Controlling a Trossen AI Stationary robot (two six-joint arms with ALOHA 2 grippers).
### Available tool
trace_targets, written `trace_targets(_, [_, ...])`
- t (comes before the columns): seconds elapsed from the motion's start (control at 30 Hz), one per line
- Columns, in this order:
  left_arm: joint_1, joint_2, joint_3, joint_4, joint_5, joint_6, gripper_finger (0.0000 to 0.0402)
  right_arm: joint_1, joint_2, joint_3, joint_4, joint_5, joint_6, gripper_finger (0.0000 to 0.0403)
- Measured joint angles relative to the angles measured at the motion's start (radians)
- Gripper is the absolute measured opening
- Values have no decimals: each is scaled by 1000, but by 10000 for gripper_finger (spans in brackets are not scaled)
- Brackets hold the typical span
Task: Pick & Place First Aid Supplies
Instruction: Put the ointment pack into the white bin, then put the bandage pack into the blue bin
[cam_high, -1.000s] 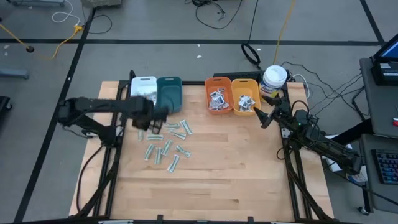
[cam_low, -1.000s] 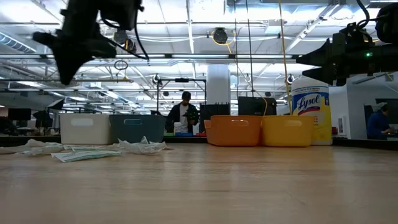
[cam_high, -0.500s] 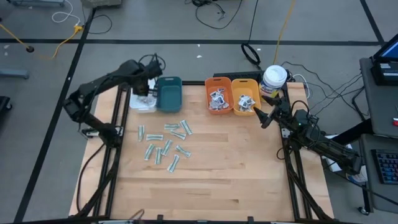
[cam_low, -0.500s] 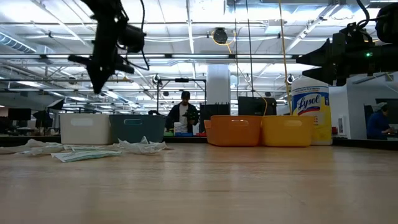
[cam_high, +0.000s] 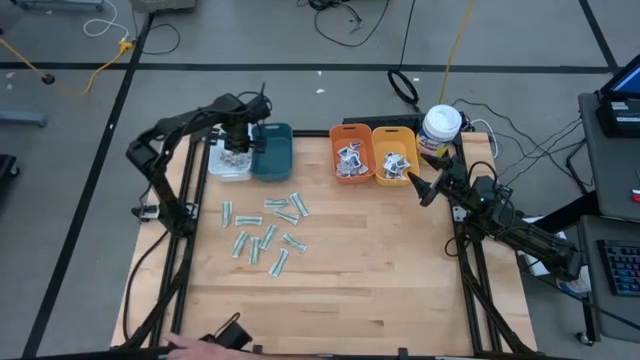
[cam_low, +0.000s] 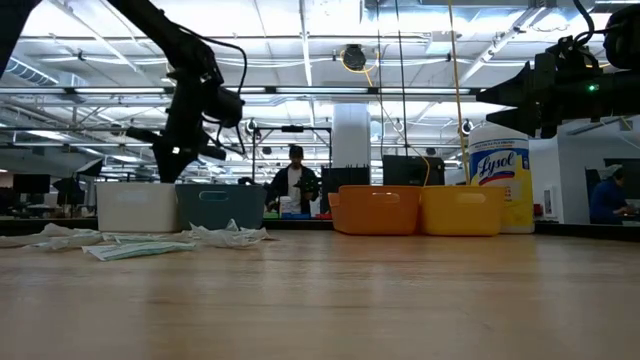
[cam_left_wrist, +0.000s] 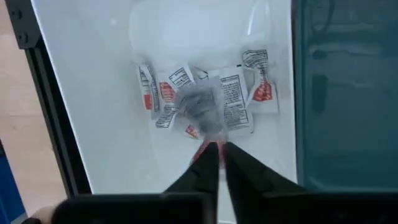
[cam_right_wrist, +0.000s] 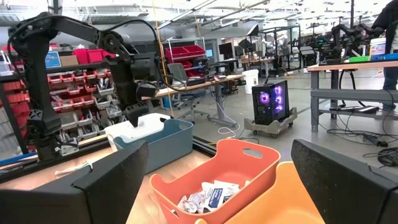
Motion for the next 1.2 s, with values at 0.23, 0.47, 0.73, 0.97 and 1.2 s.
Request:
trace_targets(0.23, [3, -5, 0, -4, 20, -1, 151, 0, 0, 0, 0, 0, 0, 392])
trace_targets(0.47, [-7, -36, 0, -52, 46, -35, 250, 0, 0, 0, 0, 0, 0, 392])
trace_targets(0.73, [-56, -127, -3, -172, 133, -95, 275, 0, 0, 0, 0, 0, 0, 392])
trace_targets(0.97, [-135, -244, -91, -181, 152, -193, 265, 0, 0, 0, 0, 0, 0, 392])
trace_targets(1.2, [-263, -375, -297, -169, 175, -367, 258, 0, 0, 0, 0, 0, 0, 392])
